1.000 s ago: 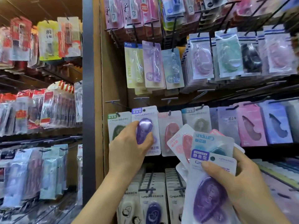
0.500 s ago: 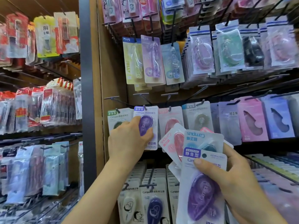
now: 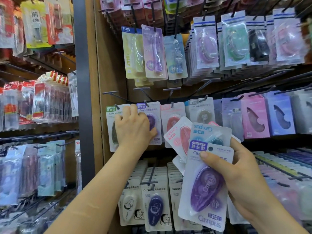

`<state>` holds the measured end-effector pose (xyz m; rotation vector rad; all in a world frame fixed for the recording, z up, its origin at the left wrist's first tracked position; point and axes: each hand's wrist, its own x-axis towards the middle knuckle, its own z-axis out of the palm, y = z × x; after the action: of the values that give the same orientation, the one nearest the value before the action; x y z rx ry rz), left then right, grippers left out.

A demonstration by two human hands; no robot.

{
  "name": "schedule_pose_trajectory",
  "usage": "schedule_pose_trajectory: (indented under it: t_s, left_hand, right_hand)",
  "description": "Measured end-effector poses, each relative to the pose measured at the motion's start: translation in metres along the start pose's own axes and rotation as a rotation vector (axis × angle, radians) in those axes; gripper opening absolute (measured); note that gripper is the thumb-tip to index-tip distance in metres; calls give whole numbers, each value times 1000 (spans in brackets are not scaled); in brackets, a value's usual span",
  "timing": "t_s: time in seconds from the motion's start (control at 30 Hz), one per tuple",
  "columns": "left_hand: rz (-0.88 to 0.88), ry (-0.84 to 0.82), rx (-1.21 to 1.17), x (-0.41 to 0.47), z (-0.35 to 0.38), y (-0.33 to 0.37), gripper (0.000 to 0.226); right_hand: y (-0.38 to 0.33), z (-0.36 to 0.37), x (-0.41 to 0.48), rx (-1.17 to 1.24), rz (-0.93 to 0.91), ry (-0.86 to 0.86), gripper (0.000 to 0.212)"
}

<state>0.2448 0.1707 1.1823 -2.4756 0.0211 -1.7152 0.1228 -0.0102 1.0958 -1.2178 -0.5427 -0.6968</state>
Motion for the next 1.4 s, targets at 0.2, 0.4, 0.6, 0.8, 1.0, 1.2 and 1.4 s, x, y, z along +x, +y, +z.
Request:
schedule_pose_trajectory:
  t_s: [0.2, 0.4, 0.6, 0.8, 1.0, 1.2, 1.4]
  left_hand:
    - [-11, 74, -878, -60, -33, 7, 43]
    - [114, -280, -1394, -133, -60, 43, 72]
    - [100, -229, -1488, -134, -64, 46, 69]
    - [49, -344, -1635, -136, -65, 43, 65]
    - [31, -426, -1792, -133, -65, 35, 58]
    - [87, -458, -1881, -126, -66, 29, 54]
    - [-76, -371, -2027, -116, -58, 25, 50]
  right_hand:
    - [1, -2, -2, 53, -6, 101, 37]
    - [4, 8, -8, 128, -24, 166, 29]
    - [-2, 5, -10, 371, 131, 119, 26]
    - [-5, -14, -4, 214, 279, 39, 43]
    - [-9, -22, 1, 70, 315, -97, 46]
    - [0, -20, 2, 25, 222, -158, 43]
    - [1, -7, 8, 101, 154, -7, 41]
